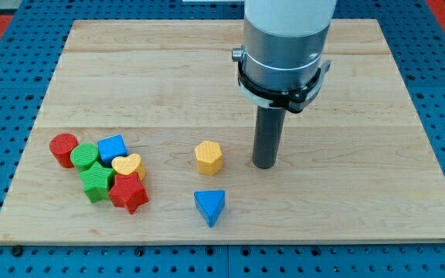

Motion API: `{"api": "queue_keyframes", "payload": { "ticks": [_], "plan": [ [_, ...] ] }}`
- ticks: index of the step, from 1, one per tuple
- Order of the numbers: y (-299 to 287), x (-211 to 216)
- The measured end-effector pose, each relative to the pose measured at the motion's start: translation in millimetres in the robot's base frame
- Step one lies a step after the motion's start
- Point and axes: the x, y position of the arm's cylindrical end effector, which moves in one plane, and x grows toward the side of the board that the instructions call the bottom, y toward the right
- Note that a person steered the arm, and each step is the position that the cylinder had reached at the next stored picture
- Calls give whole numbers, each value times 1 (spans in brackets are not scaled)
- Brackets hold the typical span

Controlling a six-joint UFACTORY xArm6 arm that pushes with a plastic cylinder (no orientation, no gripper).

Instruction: Move the yellow hexagon and triangle close to the heart

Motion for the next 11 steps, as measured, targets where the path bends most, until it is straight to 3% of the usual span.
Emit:
{"api": "queue_keyframes", "payload": {
  "ticks": [2,3,4,5,6,8,11],
  "plan": [
    [-114,4],
    [-51,4],
    [61,16],
    [137,80],
    [145,109],
    [117,110],
    [-34,110]
  ]
}}
